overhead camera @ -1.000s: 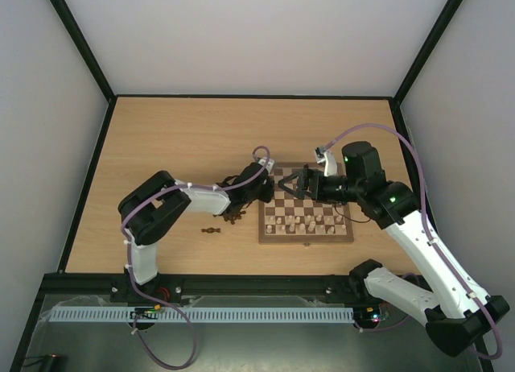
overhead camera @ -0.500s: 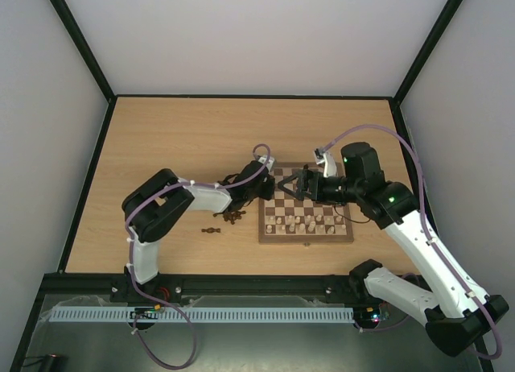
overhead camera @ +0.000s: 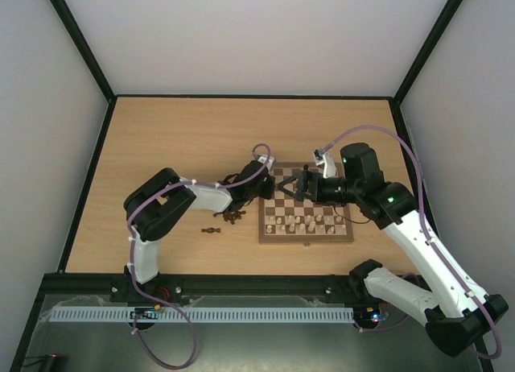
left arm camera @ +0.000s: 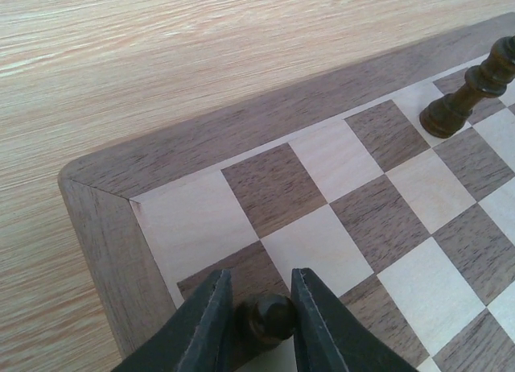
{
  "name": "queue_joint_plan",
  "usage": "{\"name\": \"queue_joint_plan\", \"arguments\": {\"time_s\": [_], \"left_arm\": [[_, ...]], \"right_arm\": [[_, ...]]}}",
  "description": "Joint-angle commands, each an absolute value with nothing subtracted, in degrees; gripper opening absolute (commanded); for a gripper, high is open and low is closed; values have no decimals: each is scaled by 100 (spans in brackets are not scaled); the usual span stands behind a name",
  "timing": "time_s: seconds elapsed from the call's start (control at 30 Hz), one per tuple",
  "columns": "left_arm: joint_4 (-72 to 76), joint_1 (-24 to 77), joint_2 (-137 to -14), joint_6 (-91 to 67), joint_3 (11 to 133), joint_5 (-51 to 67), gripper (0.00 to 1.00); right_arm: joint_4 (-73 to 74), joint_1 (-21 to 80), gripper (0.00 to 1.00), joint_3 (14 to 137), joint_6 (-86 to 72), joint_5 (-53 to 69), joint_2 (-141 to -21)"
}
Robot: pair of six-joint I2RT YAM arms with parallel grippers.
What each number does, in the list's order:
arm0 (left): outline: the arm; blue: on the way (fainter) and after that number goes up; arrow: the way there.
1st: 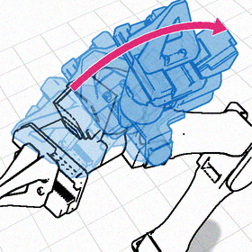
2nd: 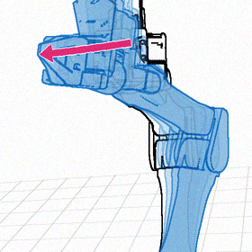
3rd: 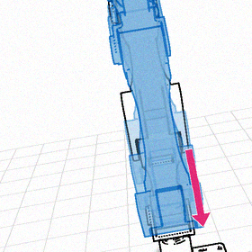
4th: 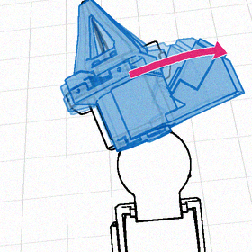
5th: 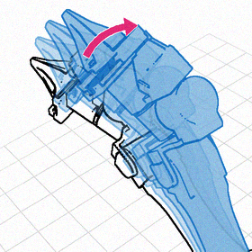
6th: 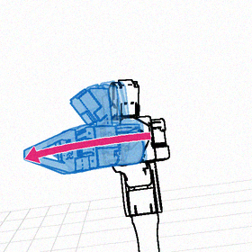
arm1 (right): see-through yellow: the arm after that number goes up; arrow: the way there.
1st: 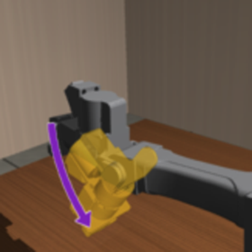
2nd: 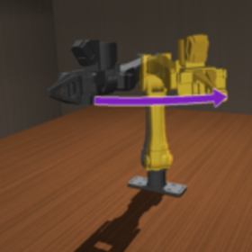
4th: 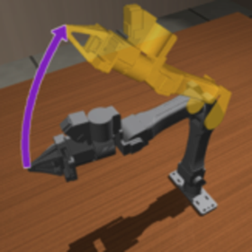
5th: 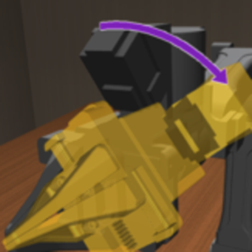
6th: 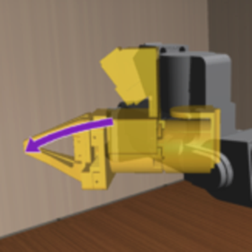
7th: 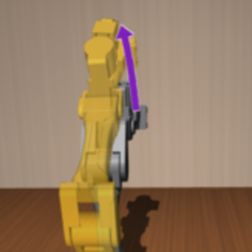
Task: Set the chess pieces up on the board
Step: Place the chess piece on the chessboard, then pick up the chess piece at the center of the board.
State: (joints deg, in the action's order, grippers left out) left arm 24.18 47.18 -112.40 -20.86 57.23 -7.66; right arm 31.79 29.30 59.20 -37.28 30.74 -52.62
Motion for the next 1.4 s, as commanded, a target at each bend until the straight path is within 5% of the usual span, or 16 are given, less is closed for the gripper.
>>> {"name": "queue_joint_plan", "arguments": {"time_s": [0.0,0.77,0.9,1.07,1.37], "left_arm": [[2437,4674,-11364,-2083,5783,-856,25],[2058,4882,-9518,-1846,5492,-1169,59],[1886,4997,-8906,-1755,5507,-1180,70],[1425,5057,-8128,-1705,5564,-1132,98],[642,5138,-6666,-1846,5199,-1343,99]], "right_arm": [[3173,2909,99,5833,-3661,3218,-5245],[2988,2909,99,5720,-3536,3251,-5345],[3040,2909,99,5875,-3431,3219,-5405],[3021,2909,99,5885,-3428,3224,-5342],[3102,2909,99,5941,-3294,3136,-5350]]}}
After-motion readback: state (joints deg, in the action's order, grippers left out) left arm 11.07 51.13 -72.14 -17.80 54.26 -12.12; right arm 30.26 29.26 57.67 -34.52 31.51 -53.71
